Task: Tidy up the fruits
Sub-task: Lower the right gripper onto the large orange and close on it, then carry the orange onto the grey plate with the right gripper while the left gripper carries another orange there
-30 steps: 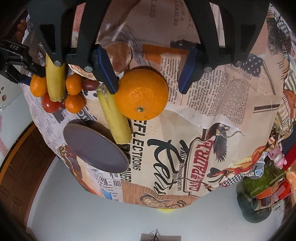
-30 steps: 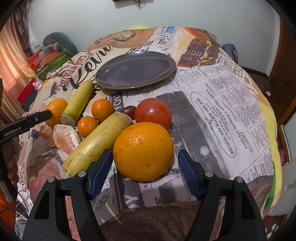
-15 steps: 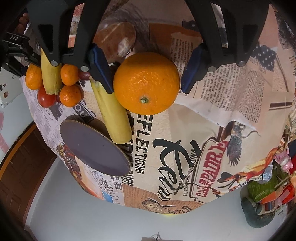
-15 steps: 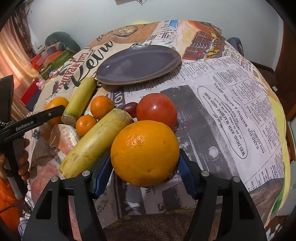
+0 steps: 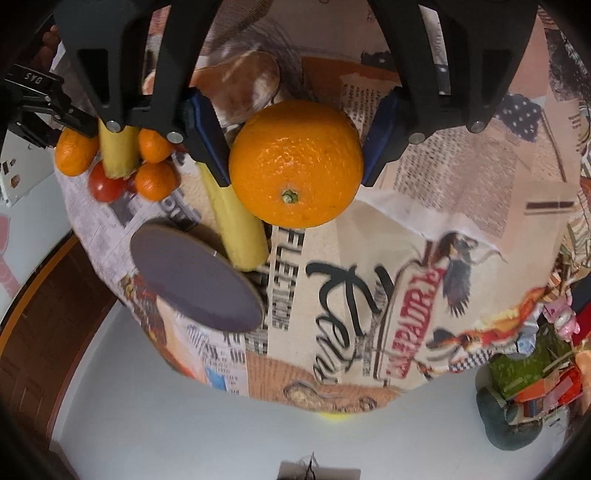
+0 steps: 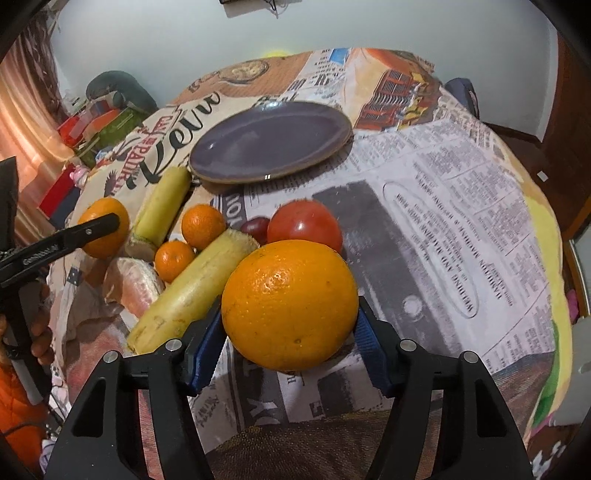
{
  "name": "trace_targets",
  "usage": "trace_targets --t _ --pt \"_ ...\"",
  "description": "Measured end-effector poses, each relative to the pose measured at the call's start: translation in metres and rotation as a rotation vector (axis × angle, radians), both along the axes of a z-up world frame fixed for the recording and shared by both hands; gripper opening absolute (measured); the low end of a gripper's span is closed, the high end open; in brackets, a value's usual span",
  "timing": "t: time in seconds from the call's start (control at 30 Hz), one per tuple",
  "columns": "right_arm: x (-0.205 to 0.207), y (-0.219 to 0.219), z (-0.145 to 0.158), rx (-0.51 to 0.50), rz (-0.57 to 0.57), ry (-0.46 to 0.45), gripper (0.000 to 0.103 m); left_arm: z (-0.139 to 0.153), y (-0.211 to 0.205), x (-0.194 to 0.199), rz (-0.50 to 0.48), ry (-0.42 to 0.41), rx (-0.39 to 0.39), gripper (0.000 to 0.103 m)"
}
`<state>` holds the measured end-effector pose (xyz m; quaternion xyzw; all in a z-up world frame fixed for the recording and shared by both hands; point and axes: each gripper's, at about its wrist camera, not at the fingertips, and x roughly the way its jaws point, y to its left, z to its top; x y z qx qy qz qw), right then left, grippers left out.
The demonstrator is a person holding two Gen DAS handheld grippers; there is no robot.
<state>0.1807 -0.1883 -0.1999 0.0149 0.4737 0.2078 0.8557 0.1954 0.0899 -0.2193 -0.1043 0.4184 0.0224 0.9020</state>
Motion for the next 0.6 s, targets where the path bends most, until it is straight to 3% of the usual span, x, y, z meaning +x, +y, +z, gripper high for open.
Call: trace_targets --t 0.6 --pt "0.021 -0.002 0.088 0.064 -0.042 -0.272 0.062 0.090 -0.031 -0.006 -0.041 -0.231 0.074 0.069"
